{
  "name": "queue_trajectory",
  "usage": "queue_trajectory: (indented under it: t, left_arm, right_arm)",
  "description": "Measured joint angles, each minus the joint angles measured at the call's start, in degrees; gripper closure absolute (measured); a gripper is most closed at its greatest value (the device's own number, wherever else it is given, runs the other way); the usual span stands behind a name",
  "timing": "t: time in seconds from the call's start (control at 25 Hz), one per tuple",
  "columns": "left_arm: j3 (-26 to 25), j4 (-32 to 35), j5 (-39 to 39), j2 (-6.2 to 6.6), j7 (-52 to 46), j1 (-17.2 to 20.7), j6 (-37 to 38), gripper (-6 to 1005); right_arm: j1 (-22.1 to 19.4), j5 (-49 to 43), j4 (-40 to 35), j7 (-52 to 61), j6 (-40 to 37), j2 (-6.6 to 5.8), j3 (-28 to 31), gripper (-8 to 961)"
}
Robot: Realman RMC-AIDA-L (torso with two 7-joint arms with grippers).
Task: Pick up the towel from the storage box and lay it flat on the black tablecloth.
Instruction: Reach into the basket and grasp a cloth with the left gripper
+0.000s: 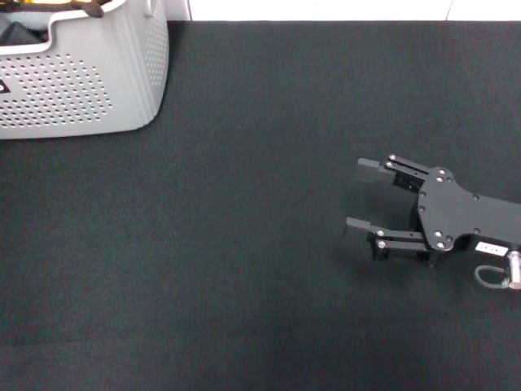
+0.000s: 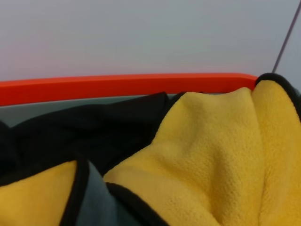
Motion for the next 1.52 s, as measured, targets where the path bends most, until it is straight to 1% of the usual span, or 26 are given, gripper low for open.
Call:
queue_trajectory:
  t: [0.28,0.48,0.68,1.04,1.2,1.24,1.32,1.48,1.52]
  left_arm:
    - [0.0,1.6,0.1,0.17,-1.2,1.0,0.0,313]
    - [0.1,-1.9,0.2,0.85,-0.7,0.8,-1.4,328]
    - [0.3,-3.9,0.2,0.91,-0.5,0.3,-2.6,342]
    - [0.3,-3.6,-1.5,0.96,1.1,0.0,-1.2,369]
    - [0.3,-3.3,-2.9,1.03,3.0,0.0,0.5,381]
    - [0.3,-2.5,-4.0,0.99,5.2,0.2,1.3,384]
    - [0.3,-1.5,-4.8,0.78,6.6,0.6,1.7,624]
    - [0.3,2.2,-8.9,0.02,8.0,2.3,2.2,759]
    - [0.3,3.5,-11.5,-0.23,8.6,3.1,2.3,792]
  right_arm:
    - [-0.1,0.1,0.0,0.0,0.0,-0.08,0.1,126]
    - [0.3,0.1,0.0,0.0,0.0,0.08,0.1,129]
    - [0.0,0.0,0.0,0.0,0.1,0.10,0.6,132]
    - [-0.7,-0.3,-0.1,-0.2,0.0,0.19,1.4,137]
    - [-0.7,-0.2,-0.1,-0.6,0.0,0.20,1.4,139]
    - [-0.8,-0.2,-0.1,-0.7,0.0,0.20,1.4,140]
    - [-0.9,-0.1,-0.1,-0.7,0.0,0.20,1.4,141]
    - [-1.5,-0.1,0.0,-0.8,-0.1,0.19,2.2,143]
    - [-1.7,-0.2,0.0,-1.0,-0.3,0.19,2.7,144]
